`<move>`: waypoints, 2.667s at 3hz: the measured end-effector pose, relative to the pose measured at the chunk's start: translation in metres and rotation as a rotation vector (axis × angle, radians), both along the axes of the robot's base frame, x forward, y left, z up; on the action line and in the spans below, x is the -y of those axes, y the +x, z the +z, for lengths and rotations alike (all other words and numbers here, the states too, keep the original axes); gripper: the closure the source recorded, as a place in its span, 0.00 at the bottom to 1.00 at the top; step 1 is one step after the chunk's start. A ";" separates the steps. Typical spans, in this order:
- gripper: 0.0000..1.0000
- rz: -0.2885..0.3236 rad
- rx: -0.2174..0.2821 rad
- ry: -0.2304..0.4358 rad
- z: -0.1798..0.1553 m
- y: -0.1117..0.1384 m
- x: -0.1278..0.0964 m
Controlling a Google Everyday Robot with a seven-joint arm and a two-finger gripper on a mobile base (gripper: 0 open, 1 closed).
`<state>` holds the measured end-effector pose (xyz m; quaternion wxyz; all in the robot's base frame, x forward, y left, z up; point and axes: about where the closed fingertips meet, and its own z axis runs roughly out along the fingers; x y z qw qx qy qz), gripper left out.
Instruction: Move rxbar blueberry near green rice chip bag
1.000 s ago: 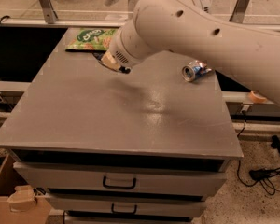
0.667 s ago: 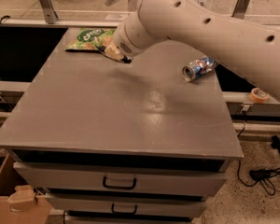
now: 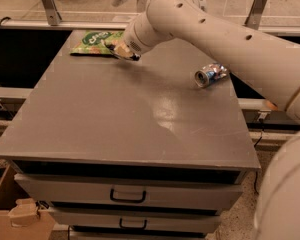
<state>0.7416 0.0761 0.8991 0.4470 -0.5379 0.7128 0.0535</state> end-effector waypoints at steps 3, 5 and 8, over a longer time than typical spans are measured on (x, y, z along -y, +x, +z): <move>0.35 0.021 -0.024 -0.059 -0.036 0.029 0.000; 0.00 0.041 0.003 -0.008 -0.015 0.028 -0.007; 0.00 -0.114 0.361 0.246 0.192 0.008 0.137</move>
Offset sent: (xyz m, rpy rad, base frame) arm 0.0365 -0.0061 -0.0369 -0.0633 0.0132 0.0142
